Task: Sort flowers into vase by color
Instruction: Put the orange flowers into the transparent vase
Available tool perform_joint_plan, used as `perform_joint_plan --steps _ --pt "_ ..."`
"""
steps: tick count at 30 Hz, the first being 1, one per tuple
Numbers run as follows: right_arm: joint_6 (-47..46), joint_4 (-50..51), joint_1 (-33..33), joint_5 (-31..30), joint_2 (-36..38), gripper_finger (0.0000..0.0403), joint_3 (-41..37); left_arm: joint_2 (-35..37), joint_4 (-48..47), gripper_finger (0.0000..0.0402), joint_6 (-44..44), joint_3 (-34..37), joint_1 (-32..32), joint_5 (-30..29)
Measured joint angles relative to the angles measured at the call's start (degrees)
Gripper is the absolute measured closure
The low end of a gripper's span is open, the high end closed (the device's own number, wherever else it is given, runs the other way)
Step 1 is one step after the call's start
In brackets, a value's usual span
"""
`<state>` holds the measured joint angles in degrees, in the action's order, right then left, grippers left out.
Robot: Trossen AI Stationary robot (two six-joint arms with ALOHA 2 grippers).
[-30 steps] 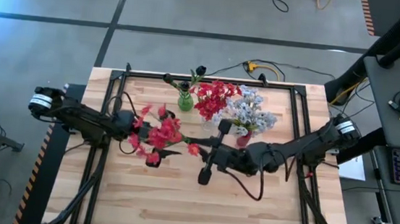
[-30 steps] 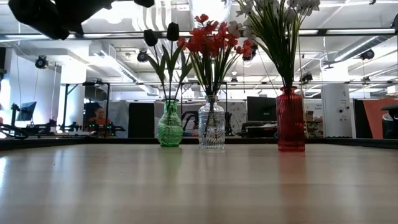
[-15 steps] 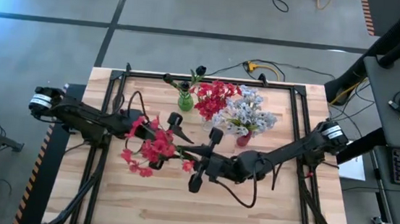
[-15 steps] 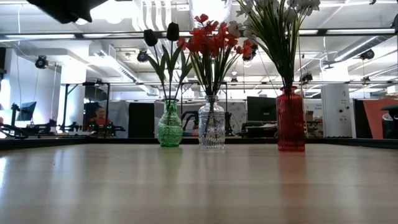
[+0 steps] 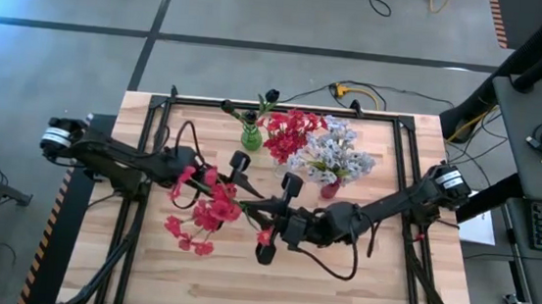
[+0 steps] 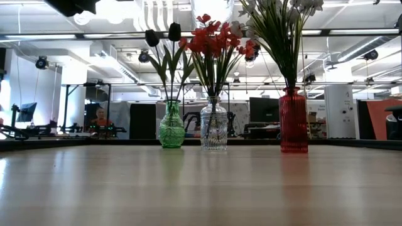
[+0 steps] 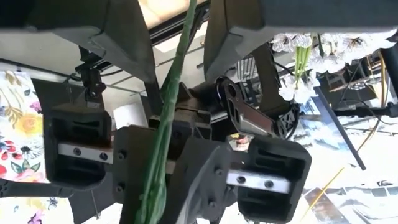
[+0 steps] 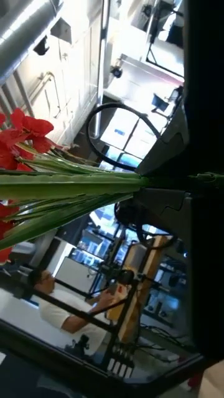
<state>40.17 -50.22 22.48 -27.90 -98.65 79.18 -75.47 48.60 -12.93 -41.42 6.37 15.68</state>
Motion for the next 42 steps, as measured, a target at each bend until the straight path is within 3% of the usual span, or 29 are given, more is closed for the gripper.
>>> perform_joint_plan --steps 7,13,16,19,23,31,37,42 --pt "1.09 0.00 -0.26 -0.13 0.00 0.0390 0.00 -4.24 0.02 0.0309 0.00 -2.70 0.02 0.47" --pt "1.98 0.25 0.40 -0.78 -0.02 0.0390 0.01 -4.53 -0.21 0.0389 -0.02 -3.04 -0.02 1.51" --pt "2.39 0.57 1.18 -3.00 0.15 0.0386 0.00 -3.50 -2.56 0.0395 0.05 -2.60 -0.02 1.02" --pt "1.93 1.59 1.91 -9.17 0.71 0.0361 0.00 -2.42 -5.93 0.0400 0.22 -2.46 -0.04 -0.11" --pt "0.49 4.12 3.09 -17.38 1.28 0.0297 0.51 -1.32 -9.82 0.0400 0.56 -2.41 -0.11 -0.63" --pt "-5.30 18.50 5.46 -28.56 2.77 0.0194 5.02 1.43 -18.00 0.0401 -1.13 -2.41 -0.13 -9.22" --pt "-14.85 31.35 5.66 -29.72 2.97 0.0168 8.71 2.37 -18.34 0.0401 -1.72 -2.39 -0.07 -9.18" --pt "-18.70 35.12 4.93 -29.68 2.97 0.0166 9.66 2.46 -18.37 0.0401 -1.79 -2.39 -0.07 -9.16"
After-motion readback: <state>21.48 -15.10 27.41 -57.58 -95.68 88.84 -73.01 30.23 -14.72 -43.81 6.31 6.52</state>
